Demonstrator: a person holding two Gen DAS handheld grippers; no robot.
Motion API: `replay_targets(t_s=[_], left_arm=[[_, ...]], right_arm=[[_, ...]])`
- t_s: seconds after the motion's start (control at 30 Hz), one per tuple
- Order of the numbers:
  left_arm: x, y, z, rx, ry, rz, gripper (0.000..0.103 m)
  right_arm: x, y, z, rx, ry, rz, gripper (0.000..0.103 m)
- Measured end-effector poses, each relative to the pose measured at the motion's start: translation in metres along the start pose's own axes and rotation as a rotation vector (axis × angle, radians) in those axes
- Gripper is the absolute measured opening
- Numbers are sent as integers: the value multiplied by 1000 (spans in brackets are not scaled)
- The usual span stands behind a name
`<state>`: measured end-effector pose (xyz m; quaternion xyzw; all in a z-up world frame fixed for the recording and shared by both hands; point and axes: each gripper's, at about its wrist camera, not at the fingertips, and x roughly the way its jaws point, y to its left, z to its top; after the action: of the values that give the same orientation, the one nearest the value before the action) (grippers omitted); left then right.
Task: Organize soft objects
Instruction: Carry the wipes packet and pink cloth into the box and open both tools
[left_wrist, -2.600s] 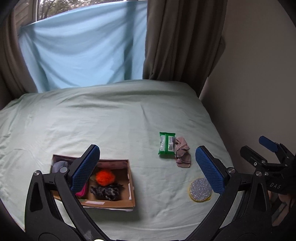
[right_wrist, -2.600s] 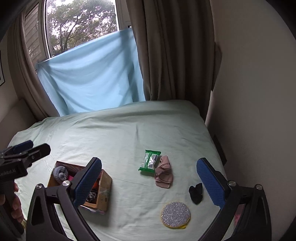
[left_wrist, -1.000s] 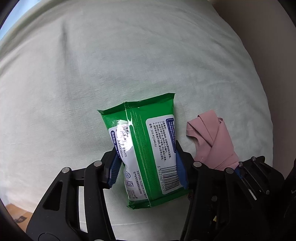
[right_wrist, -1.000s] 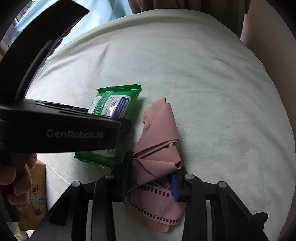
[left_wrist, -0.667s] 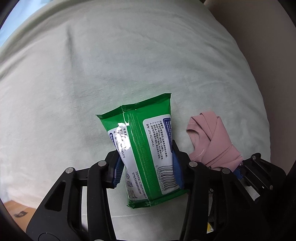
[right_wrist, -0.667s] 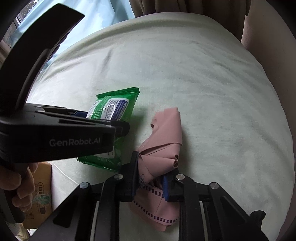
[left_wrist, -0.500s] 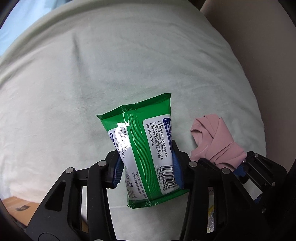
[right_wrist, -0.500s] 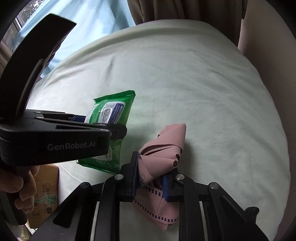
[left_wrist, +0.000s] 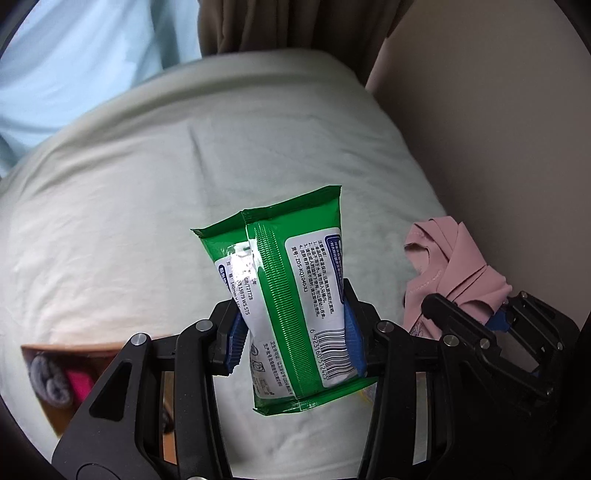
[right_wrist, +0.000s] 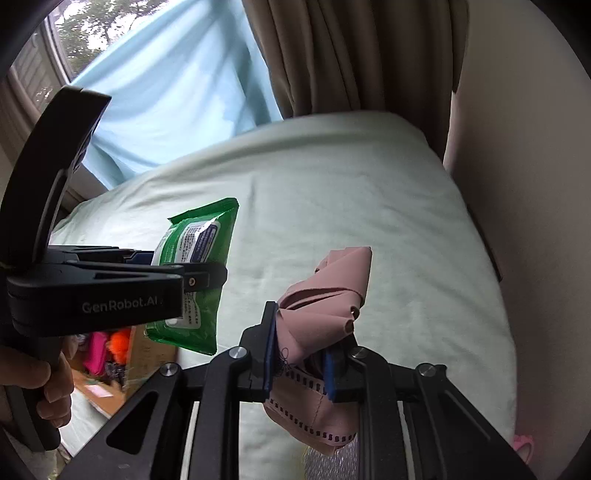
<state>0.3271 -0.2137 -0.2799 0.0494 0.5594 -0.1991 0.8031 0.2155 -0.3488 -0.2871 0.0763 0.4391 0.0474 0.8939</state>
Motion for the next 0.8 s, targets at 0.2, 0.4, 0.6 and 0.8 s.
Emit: replay_targets(t_s=[0.2,0.4,0.6,0.8], left_arm=[[-88,7,-32,-28,-84,12,41],[-156,38,-67,-38,-142,48,41],[-206,97,-101,-75,-192,65,41],[-234,165,-137,-103,-192,105,41]], right_arm=[[-79,33,1,-58,-62,10,19],[-136,85,1,-109,-87,11,19],[-159,151,-4,-131,-113,50,19],[-149,223,-13,-128,-115,87,19]])
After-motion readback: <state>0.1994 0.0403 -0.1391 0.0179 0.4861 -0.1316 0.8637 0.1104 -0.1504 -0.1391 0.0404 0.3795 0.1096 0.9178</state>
